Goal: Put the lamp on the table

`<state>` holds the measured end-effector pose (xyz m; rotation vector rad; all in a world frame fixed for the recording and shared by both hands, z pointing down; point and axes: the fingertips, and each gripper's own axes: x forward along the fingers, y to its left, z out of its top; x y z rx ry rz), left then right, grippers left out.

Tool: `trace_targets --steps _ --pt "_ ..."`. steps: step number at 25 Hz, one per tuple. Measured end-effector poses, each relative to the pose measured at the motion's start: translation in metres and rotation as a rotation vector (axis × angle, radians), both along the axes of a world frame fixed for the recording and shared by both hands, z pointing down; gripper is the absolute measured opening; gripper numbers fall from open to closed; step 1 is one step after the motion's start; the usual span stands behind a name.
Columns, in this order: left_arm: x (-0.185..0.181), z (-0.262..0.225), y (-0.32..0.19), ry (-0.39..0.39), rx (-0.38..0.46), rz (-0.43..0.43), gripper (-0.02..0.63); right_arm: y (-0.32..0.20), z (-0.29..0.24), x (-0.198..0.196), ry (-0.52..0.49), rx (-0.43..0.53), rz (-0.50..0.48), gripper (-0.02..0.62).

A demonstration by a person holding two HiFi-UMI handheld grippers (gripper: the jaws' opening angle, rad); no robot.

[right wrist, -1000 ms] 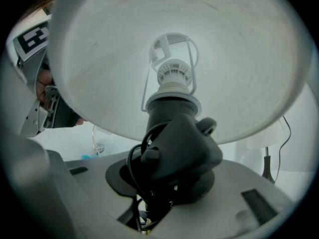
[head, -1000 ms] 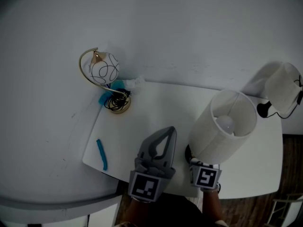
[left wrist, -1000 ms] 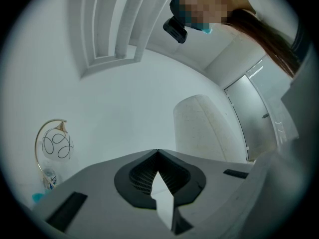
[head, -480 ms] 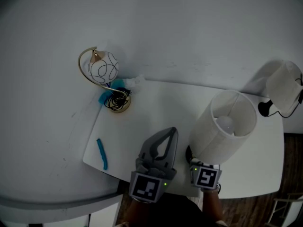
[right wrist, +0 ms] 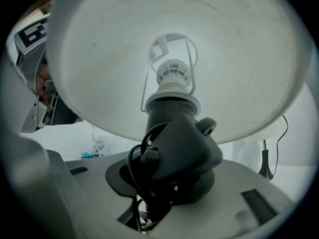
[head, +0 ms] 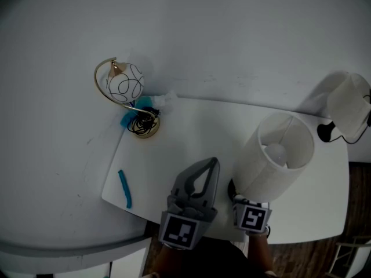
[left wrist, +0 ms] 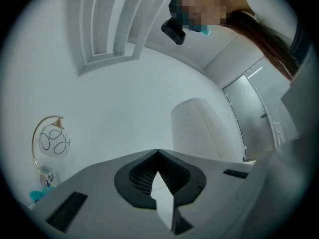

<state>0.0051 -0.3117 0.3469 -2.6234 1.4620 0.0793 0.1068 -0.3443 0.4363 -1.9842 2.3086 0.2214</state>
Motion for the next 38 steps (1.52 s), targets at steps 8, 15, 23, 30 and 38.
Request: trace_targets --steps 8,15,23,30,38 --pt "0.003 0.005 0.000 -0.006 -0.006 0.007 -0.002 0.000 0.004 0.000 -0.005 -0.002 -0.003 0.127" --pt "0.005 0.006 0.001 -0.005 -0.012 0.005 -0.002 0.001 0.006 -0.001 0.004 -0.004 -0.007 0.127" --pt "0.007 0.007 0.003 -0.014 -0.018 0.005 -0.002 0.004 0.006 -0.003 0.001 -0.003 -0.012 0.128" --pt "0.007 0.007 0.007 -0.001 -0.017 0.002 -0.002 0.008 0.008 -0.004 0.006 -0.009 -0.010 0.129" --pt "0.013 0.007 0.010 -0.003 -0.018 0.014 -0.002 0.011 0.009 -0.004 0.012 -0.002 -0.015 0.129"
